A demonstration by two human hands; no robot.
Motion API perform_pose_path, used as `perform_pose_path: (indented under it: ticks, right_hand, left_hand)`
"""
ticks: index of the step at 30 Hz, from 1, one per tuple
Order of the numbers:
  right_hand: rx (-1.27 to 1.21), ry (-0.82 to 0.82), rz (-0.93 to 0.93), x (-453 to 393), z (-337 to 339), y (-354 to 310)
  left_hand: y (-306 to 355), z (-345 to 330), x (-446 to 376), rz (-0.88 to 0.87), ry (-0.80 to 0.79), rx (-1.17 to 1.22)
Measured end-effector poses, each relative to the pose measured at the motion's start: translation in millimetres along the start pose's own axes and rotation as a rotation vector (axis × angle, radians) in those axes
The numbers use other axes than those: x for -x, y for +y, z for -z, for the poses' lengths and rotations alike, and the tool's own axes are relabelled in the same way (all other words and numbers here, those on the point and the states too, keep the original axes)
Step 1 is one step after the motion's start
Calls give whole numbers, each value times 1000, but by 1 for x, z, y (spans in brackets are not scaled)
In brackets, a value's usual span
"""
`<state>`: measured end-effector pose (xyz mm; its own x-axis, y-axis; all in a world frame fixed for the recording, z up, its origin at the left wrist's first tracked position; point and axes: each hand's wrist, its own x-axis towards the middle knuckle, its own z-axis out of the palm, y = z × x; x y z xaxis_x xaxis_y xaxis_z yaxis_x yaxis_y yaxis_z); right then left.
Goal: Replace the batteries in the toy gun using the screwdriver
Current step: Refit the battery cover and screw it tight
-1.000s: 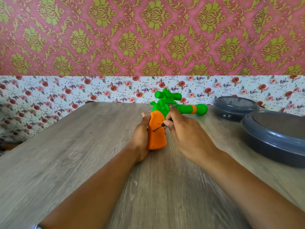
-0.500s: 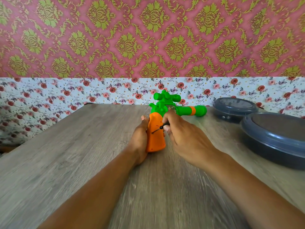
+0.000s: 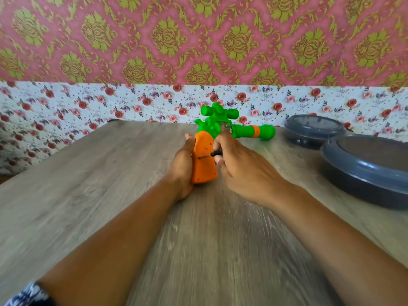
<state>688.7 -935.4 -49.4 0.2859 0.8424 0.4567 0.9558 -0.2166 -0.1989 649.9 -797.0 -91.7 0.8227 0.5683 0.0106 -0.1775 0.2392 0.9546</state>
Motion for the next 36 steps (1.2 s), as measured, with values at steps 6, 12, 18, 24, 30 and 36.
perform_pose_path:
  ticks: [6,12,18,24,30,36]
  right_hand:
    - [64,74,-11,-2,-2,-1]
    - [153,216,-7,-1,-7,1]
    - [16,1,4,-3,0,2]
    - [2,2,85,-4,1,-1]
    - [120,125,82,-2,-3,-3]
    - [57,107,-20,-3,-5,-3]
  left_hand:
    - [1,0,-2,2,4,7]
    - [1,-2,0,0,-2,3]
    - [1,0,-3,-12,-5,3]
    - [-3,3,-7,-27,-19,-36]
    - [-3,2,-6,-44,-4,-57]
    - [1,0,-1,-21,33,-84]
